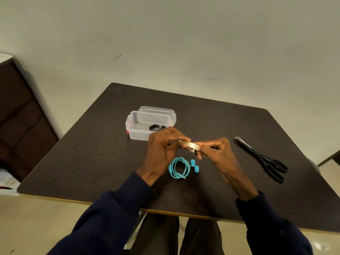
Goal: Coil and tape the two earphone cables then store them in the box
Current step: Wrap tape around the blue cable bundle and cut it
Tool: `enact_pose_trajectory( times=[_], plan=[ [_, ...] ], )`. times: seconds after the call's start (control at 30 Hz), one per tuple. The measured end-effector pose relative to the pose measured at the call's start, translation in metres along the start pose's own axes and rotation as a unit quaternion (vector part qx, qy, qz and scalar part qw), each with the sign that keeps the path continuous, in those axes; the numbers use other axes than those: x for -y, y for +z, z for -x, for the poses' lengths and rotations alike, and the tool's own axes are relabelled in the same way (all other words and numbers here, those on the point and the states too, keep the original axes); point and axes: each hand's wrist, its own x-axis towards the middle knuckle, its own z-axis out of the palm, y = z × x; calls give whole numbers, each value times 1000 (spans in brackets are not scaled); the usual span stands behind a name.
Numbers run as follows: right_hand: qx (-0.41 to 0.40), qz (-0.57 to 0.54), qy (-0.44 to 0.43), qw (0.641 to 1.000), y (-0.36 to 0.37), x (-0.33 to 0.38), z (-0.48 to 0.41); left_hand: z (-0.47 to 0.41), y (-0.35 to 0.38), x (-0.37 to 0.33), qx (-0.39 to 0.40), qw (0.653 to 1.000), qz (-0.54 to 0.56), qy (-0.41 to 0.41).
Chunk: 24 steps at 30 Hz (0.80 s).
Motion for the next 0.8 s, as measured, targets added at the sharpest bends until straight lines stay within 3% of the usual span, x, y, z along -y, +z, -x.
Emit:
enact_pose_trajectory(
  times=[0.2,0.33,0.47,0.6,0.8],
  plan=[
    [63,-71,9,995,-7,-3,3,2,-5,-1,-27,998,47,-16],
    [66,-109,32,991,-14,-5,4,5,-5,6,-35,987,117,-103],
    [59,-108,21,992,-17,-5,3,6,-3,7,-42,953,230,-191],
    [57,-31,-4,998,-14,-4,2,4,-5,8,12,989,104,-106],
    [55,9,-12,998,-10,-6,1,3,1,-1,27,994,97,-49]
  ],
)
